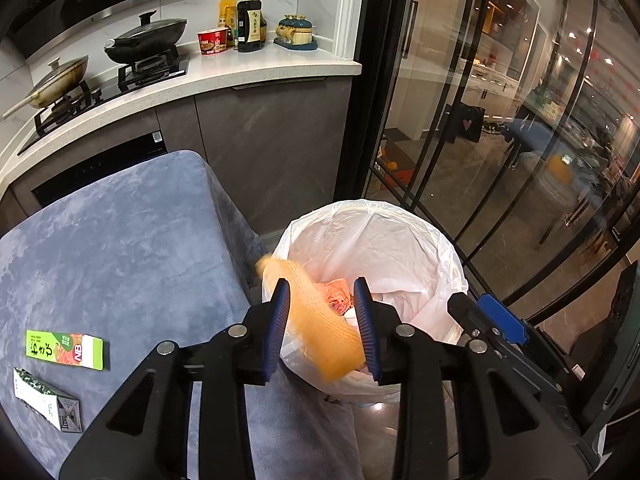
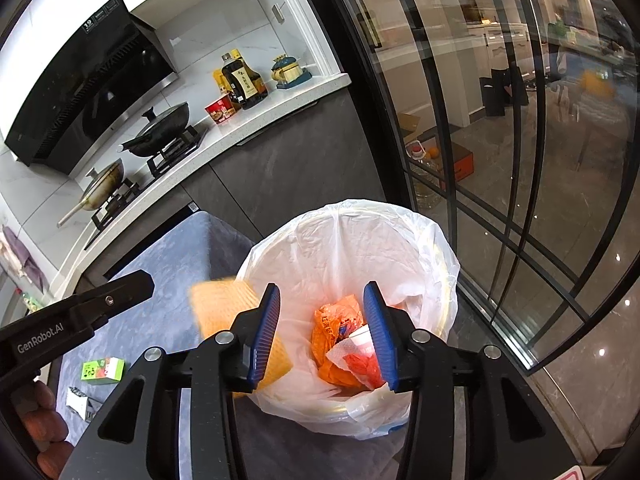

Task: Collect trash
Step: 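Move both open grippers back over the milk carton and wasabi box, then grasp the green wasabi box with the right gripper while the left gripper grasps the milk carton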

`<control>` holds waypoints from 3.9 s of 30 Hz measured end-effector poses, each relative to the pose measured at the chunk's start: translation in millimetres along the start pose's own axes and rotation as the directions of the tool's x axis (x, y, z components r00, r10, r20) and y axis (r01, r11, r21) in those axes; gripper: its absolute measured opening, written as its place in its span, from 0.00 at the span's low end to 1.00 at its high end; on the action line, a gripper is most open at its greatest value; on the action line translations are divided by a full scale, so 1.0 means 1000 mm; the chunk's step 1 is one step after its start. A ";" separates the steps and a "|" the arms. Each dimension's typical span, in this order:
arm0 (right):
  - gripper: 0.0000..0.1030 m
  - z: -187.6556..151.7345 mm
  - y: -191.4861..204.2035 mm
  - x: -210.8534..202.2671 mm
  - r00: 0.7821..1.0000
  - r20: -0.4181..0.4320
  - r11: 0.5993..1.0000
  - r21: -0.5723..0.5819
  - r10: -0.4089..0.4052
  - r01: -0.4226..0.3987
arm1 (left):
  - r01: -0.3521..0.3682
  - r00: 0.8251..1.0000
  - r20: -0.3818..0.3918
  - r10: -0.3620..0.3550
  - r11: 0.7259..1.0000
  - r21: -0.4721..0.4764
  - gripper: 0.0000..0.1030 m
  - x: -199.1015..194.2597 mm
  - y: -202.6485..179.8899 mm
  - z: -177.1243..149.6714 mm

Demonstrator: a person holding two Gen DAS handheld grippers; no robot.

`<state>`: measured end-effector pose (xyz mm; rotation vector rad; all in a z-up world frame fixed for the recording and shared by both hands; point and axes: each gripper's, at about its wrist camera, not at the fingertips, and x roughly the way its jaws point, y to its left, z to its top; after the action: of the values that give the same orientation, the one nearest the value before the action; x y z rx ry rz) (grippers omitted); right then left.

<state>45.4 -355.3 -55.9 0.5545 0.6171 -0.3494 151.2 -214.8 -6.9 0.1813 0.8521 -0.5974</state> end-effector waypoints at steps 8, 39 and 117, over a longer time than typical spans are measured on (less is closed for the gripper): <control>0.42 0.000 0.003 -0.003 1.000 0.004 1.000 -0.008 0.002 -0.002 | -0.004 1.000 0.006 0.004 1.000 -0.012 0.32 -0.005 0.004 -0.001; 0.45 -0.048 0.141 -0.006 0.986 -0.081 0.964 -0.216 0.143 -0.158 | -0.294 0.950 0.013 0.313 0.906 -0.305 0.74 -0.088 0.168 -0.059; 0.49 -0.163 0.359 0.113 0.786 -0.574 0.676 -0.486 0.230 -0.553 | -0.495 0.869 -0.306 0.390 0.689 -0.530 0.49 -0.092 0.378 -0.208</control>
<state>225.8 10.3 -99.9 0.0871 1.0058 0.4531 181.7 214.6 -104.9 -0.1427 1.0800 0.1730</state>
